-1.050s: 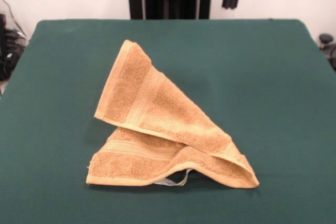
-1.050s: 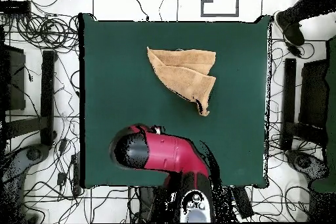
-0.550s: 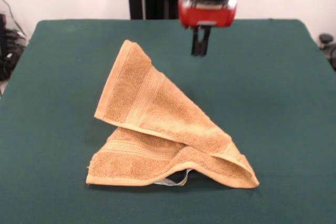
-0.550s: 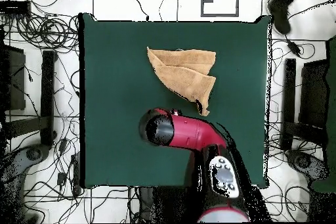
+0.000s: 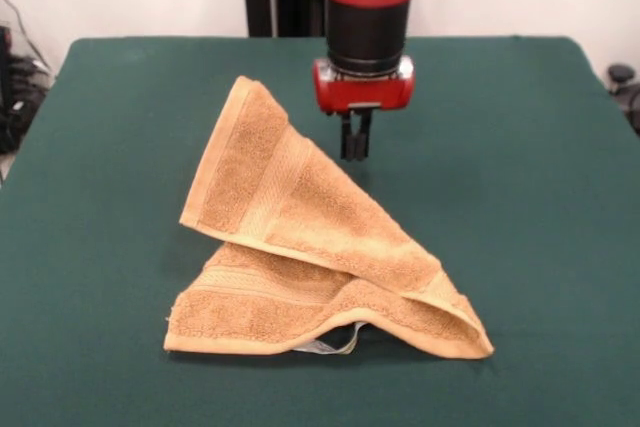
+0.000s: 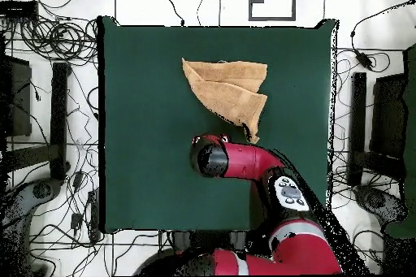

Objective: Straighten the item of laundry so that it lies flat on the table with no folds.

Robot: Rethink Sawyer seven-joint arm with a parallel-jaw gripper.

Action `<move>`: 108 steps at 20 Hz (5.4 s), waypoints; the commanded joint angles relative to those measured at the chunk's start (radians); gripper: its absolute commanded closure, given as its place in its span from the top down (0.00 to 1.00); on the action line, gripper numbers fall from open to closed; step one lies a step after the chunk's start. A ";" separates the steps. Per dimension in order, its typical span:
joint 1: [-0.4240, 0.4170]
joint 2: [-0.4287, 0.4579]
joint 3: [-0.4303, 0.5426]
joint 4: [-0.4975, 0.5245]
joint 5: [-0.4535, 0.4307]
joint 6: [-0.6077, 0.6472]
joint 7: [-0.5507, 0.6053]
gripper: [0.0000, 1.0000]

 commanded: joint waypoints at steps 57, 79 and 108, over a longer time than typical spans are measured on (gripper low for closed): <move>-0.388 -0.207 0.430 0.054 -0.259 0.338 -0.260 1.00; -0.424 -0.232 0.437 0.173 -0.398 0.203 -0.005 1.00; -0.413 -0.406 0.495 0.250 -0.201 0.423 0.003 1.00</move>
